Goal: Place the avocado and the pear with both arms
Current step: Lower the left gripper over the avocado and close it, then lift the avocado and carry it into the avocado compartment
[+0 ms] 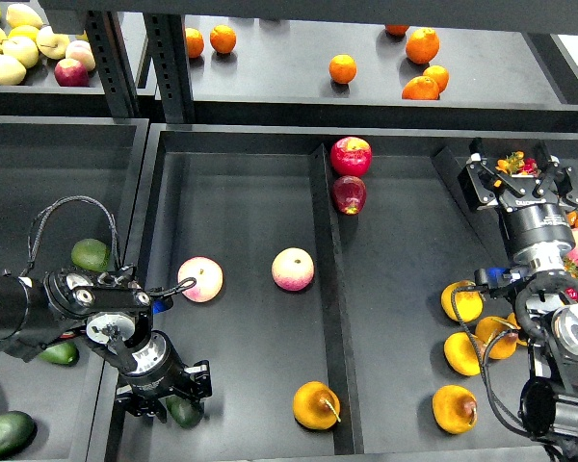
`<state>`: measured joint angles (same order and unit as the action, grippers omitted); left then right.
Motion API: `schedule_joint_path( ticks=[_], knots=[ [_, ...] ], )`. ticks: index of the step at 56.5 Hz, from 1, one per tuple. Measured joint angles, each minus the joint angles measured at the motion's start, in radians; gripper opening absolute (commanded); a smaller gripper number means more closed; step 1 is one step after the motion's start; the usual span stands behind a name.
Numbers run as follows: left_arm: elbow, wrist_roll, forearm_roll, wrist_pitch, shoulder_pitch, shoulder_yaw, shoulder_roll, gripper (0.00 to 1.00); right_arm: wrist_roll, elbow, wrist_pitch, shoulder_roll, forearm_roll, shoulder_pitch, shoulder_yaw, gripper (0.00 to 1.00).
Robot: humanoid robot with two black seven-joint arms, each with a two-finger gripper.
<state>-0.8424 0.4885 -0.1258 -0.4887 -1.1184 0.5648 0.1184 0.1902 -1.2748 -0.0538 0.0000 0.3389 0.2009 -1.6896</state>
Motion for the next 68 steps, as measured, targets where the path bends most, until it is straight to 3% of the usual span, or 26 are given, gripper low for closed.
schedule_joint_path(
  ticks=[22, 46, 68],
  knots=[
    [0.005, 0.0, 0.012, 0.0, 0.006, -0.019, 0.009, 0.3, 0.0, 0.001, -0.001, 0.0, -0.001, -0.001, 0.001, 1.0],
    [-0.008, 0.0, 0.022, 0.0, -0.064, -0.047, 0.03, 0.27, -0.001, 0.002, -0.003, 0.0, 0.0, -0.014, 0.002, 1.0],
    [-0.058, 0.0, 0.071, 0.0, -0.22, -0.048, 0.144, 0.28, 0.0, 0.002, -0.005, 0.0, 0.0, -0.017, 0.002, 1.0]
  ],
)
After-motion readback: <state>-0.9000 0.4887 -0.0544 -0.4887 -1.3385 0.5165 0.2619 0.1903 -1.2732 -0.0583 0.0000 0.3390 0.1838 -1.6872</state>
